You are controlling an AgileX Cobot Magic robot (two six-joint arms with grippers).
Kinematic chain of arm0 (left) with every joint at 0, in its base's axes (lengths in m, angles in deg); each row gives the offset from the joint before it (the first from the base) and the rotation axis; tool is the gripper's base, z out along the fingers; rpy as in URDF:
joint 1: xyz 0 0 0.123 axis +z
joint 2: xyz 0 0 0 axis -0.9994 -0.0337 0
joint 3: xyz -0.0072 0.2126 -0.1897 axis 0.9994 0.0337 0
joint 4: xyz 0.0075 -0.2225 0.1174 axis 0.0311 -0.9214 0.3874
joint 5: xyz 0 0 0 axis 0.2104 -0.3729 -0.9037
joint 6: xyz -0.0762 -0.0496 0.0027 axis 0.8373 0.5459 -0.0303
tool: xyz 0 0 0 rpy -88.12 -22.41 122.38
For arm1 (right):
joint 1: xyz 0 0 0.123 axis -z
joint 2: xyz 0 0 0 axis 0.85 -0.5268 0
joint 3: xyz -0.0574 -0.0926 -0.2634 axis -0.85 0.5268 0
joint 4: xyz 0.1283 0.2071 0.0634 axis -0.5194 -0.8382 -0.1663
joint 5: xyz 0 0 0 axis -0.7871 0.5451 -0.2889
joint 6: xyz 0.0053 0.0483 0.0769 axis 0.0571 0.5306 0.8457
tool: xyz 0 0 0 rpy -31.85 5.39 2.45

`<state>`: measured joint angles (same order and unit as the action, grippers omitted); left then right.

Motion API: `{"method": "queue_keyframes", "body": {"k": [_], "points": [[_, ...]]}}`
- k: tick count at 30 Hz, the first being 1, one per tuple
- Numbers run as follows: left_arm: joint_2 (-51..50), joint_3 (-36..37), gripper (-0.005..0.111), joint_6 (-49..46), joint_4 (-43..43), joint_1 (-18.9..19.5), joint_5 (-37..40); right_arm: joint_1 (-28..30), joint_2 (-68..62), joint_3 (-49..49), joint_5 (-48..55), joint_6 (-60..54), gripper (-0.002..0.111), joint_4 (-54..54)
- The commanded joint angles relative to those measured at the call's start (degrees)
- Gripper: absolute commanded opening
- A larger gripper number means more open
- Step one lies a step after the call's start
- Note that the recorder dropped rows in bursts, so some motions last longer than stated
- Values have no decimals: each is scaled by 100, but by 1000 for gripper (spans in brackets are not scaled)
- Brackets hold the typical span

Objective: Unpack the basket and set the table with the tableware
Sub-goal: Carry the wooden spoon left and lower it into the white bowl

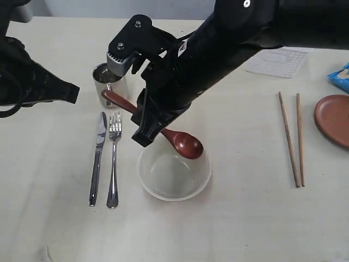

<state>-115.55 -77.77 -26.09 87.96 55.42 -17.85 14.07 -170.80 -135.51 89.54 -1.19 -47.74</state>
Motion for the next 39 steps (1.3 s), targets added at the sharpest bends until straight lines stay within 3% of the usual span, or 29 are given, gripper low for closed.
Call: {"method": "queue_keyframes", "body": {"k": [1,39], "points": [[41,35,0,-21,-68,1,-17,-10,-89,24,-223,-378,-1,-422],[41,35,0,-21,-68,1,-77,-10,-919,24,-123,-206,-1,-545]]}}
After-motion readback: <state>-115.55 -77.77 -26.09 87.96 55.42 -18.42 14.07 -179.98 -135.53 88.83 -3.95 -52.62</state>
